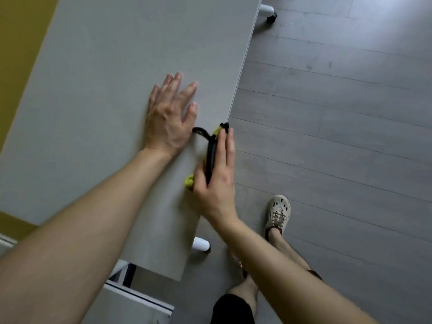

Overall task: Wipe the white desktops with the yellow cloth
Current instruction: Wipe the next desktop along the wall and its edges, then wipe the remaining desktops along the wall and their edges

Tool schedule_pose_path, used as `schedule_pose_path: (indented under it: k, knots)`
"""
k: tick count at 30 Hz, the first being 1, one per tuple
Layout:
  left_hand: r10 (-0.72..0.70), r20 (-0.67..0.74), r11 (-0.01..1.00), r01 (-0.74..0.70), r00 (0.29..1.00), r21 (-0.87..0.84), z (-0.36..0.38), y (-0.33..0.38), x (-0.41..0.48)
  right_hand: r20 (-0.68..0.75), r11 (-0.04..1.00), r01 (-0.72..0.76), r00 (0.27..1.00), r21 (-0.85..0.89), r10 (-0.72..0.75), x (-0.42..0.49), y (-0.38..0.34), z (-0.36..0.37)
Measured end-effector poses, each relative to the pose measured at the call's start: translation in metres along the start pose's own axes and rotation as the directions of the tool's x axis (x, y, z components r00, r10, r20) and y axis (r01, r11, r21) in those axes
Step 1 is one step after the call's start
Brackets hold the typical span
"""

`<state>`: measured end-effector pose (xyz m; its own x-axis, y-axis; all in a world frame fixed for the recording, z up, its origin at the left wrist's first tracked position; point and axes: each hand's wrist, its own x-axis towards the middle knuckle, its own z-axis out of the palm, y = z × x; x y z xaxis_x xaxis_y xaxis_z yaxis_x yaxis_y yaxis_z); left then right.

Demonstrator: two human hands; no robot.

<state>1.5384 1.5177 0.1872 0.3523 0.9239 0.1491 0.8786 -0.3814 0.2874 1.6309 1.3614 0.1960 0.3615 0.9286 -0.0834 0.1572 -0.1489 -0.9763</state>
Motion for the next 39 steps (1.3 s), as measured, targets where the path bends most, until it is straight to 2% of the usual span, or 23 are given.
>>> schedule_pose_path:
  k: [2,4,6,7,10,12,15,17,26,29,31,32,35,37,39]
  knots:
    - [-0.011,0.077,0.999,0.015,0.997,-0.049,-0.014,0.006,-0.029,-0.047,0.999,-0.004,0.999,-0.049,0.002,0.051,0.003,-0.002]
    - [-0.010,0.218,0.997,0.026,0.976,-0.070,-0.042,0.005,-0.070,-0.075,0.995,-0.024,0.997,-0.096,0.017,0.101,0.001,-0.010]
    - [-0.055,0.339,0.998,0.056,0.939,0.006,-0.071,-0.008,-0.109,-0.054,0.992,-0.048,0.998,-0.120,0.042,0.137,0.000,-0.020]
    - [-0.116,0.399,0.993,0.094,0.910,0.075,-0.086,-0.018,-0.128,-0.050,0.990,-0.050,0.998,-0.131,0.043,0.142,0.001,-0.022]
    - [-0.310,0.582,0.951,0.248,0.752,0.185,-0.112,-0.035,-0.167,-0.102,0.991,-0.023,0.995,-0.135,0.009,0.106,-0.001,-0.013]
    - [-0.323,0.585,0.946,0.255,0.744,0.198,-0.111,-0.036,-0.170,-0.106,0.994,-0.010,0.994,-0.108,-0.002,0.029,0.006,0.004]
    - [-0.341,0.564,0.940,0.262,0.752,0.220,-0.110,-0.031,-0.164,0.046,0.996,-0.047,0.998,-0.079,0.051,-0.115,0.005,0.017]
    - [-0.350,0.560,0.937,0.269,0.751,0.225,-0.108,-0.030,-0.165,0.099,0.994,-0.062,0.993,-0.089,0.070,-0.153,0.000,0.016]
    - [-0.359,0.572,0.933,0.279,0.738,0.225,-0.106,-0.028,-0.163,-0.033,0.980,-0.104,0.994,-0.172,0.100,0.052,0.004,-0.005]
    - [-0.363,0.576,0.932,0.285,0.732,0.225,-0.103,-0.030,-0.164,-0.083,0.973,-0.162,0.985,-0.164,0.150,0.042,0.002,0.000]
    - [-0.362,0.571,0.932,0.281,0.737,0.229,-0.101,-0.030,-0.165,-0.107,0.971,-0.184,0.980,-0.152,0.169,-0.021,0.006,0.015]
    - [-0.362,0.564,0.932,0.278,0.742,0.233,-0.100,-0.030,-0.165,-0.072,0.971,-0.188,0.981,-0.146,0.179,-0.066,0.008,0.022]
    - [-0.371,0.565,0.928,0.283,0.737,0.242,-0.097,-0.031,-0.165,0.221,0.968,-0.174,0.952,-0.181,0.213,-0.188,0.005,0.012]
    - [-0.374,0.576,0.927,0.292,0.727,0.234,-0.094,-0.033,-0.165,0.350,0.961,-0.179,0.904,-0.210,0.244,-0.206,0.007,-0.018]
    - [-0.376,0.583,0.926,0.302,0.720,0.225,-0.094,-0.033,-0.165,0.388,0.931,-0.185,0.870,-0.316,0.305,-0.186,0.008,-0.055]
